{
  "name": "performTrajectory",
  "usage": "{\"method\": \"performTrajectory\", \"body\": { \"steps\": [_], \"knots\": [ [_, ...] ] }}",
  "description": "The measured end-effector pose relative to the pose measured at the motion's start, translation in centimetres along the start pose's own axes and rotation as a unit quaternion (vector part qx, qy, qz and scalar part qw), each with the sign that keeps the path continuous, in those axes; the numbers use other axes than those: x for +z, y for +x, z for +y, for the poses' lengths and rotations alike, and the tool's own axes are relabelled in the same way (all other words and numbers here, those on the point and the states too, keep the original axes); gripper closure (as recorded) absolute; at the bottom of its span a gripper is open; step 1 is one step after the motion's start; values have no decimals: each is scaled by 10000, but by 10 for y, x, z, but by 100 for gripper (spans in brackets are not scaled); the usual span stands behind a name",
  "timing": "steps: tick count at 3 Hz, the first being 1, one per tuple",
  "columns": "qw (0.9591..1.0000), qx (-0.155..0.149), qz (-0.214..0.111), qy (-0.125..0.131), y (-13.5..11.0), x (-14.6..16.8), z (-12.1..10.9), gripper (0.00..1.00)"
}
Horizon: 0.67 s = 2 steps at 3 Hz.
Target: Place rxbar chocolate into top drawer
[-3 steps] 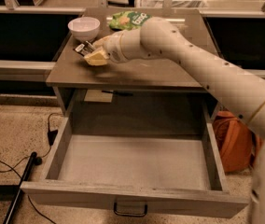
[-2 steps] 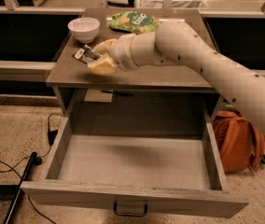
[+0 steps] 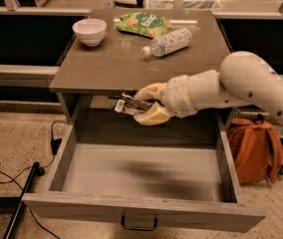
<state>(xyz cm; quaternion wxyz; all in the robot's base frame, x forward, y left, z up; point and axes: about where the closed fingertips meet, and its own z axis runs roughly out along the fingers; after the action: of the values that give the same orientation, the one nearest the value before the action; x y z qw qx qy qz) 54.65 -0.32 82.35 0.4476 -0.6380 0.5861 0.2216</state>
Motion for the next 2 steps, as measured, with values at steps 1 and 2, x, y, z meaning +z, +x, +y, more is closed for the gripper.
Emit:
{"method": "performTrajectory", "body": {
  "steps": [1,2],
  "knots": [
    [9994,158,31,-321,35,-26,32,82],
    [9956,355,212,-845,64,-36,58,51]
  ]
}}
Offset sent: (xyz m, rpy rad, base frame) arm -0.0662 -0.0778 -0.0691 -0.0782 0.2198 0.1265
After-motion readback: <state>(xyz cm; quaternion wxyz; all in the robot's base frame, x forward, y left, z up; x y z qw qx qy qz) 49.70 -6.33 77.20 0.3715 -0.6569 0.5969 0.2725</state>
